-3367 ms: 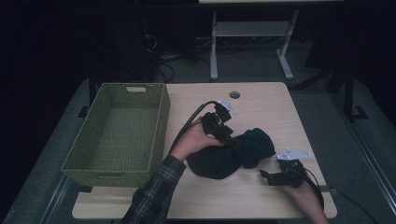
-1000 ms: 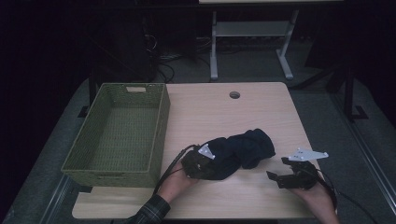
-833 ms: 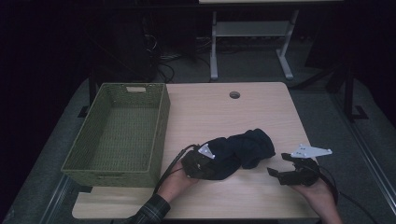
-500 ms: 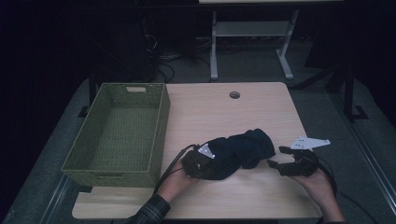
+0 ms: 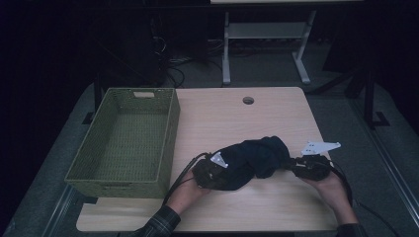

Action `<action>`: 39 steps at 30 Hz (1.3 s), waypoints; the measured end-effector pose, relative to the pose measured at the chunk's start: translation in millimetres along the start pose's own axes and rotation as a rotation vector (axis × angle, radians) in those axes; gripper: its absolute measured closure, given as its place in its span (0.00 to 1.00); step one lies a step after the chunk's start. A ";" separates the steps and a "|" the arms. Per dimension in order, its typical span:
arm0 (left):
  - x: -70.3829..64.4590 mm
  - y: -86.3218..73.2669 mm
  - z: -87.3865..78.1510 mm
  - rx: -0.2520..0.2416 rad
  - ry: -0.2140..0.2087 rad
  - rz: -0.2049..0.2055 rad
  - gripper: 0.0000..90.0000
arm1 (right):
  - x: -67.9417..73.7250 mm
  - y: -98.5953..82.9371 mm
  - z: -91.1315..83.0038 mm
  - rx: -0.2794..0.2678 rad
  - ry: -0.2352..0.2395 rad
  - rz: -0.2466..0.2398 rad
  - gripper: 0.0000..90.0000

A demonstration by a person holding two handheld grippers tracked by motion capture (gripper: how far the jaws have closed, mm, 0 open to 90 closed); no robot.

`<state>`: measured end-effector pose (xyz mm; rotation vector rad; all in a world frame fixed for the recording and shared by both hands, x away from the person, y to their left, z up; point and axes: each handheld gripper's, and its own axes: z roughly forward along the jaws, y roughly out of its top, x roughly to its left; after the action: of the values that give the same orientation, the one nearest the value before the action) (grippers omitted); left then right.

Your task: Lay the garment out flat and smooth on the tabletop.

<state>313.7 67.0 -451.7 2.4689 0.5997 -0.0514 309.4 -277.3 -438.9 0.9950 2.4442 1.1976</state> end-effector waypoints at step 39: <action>0.3 0.3 0.3 -0.002 -0.001 0.002 0.99 | -2.3 83.8 -3.0 -0.019 -0.003 -0.041 0.88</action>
<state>314.2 66.8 -451.8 2.4673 0.5969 -0.0519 349.2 -244.5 -372.7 0.9356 2.4340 1.2029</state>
